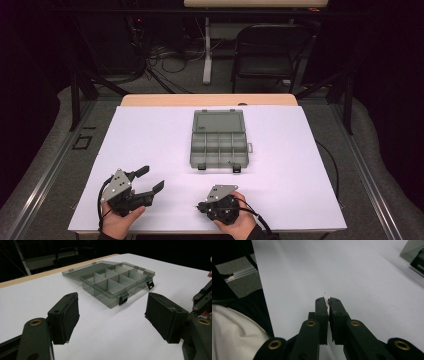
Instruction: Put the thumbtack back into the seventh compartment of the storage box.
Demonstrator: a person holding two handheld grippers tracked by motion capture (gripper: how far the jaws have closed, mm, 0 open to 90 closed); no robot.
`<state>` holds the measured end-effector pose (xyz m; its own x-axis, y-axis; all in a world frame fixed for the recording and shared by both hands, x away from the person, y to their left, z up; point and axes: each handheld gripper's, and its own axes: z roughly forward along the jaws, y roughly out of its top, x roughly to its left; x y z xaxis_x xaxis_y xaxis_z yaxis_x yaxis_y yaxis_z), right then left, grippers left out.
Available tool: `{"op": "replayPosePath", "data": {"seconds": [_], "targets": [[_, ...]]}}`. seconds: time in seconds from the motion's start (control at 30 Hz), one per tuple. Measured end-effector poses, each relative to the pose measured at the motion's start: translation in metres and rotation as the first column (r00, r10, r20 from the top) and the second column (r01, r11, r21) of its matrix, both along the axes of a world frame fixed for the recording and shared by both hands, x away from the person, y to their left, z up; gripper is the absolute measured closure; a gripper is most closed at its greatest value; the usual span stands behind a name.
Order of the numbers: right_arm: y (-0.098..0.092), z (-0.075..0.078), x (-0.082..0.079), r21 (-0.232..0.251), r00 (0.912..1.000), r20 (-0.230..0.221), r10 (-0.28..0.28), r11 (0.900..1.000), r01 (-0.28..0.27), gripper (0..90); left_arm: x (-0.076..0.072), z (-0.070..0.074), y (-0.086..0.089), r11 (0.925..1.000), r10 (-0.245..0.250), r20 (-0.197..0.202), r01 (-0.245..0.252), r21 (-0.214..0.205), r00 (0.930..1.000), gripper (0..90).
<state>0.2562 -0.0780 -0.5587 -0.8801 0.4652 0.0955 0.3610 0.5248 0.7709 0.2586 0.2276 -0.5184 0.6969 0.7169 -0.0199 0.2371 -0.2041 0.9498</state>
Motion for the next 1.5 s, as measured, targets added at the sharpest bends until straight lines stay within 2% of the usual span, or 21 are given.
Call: {"op": "replayPosePath", "data": {"seconds": [0.3, 0.6, 0.73, 0.87, 0.97, 1.2, 1.5], "targets": [[-0.011, 0.012, 0.005, 0.040, 0.9994, 0.006, -0.035, 0.9986, 0.035, 85.9, 0.000, 0.000, 0.000, 1.0000, 0.002, 0.001, -0.002, 0.002, 1.0000, 26.6], [-0.035, 0.039, 0.021, 0.097, 0.9915, 0.041, -0.124, 0.9881, 0.119, 85.9, 0.000, 0.000, 0.000, 1.0000, 0.005, 0.000, -0.005, 0.001, 1.0000, 26.6], [-0.045, 0.053, 0.033, 0.099, 0.9823, 0.070, -0.173, 0.9811, 0.166, 85.9, 0.000, 0.000, 0.000, 1.0000, 0.005, -0.001, -0.005, 0.002, 1.0000, 26.6], [-0.053, 0.064, 0.048, 0.070, 0.9680, 0.109, -0.226, 0.9731, 0.220, 85.9, 0.000, 0.000, 0.000, 1.0000, 0.005, 0.000, -0.005, 0.002, 1.0000, 26.6], [-0.060, 0.068, 0.060, 0.064, 0.9566, 0.115, -0.268, 0.9629, 0.262, 85.9, 0.000, 0.000, 0.000, 1.0000, 0.004, -0.001, -0.004, -0.001, 1.0000, 26.6], [-0.064, 0.066, 0.078, 0.031, 0.9381, 0.120, -0.325, 0.9457, 0.323, 85.9, 0.001, 0.000, 0.000, 1.0000, 0.003, -0.002, -0.003, 0.001, 1.0000, 26.6], [-0.062, 0.055, 0.095, -0.008, 0.9260, 0.117, -0.359, 0.9321, 0.362, 85.9, 0.001, 0.000, 0.000, 1.0000, 0.003, -0.003, -0.003, 0.003, 1.0000, 26.6]]}}
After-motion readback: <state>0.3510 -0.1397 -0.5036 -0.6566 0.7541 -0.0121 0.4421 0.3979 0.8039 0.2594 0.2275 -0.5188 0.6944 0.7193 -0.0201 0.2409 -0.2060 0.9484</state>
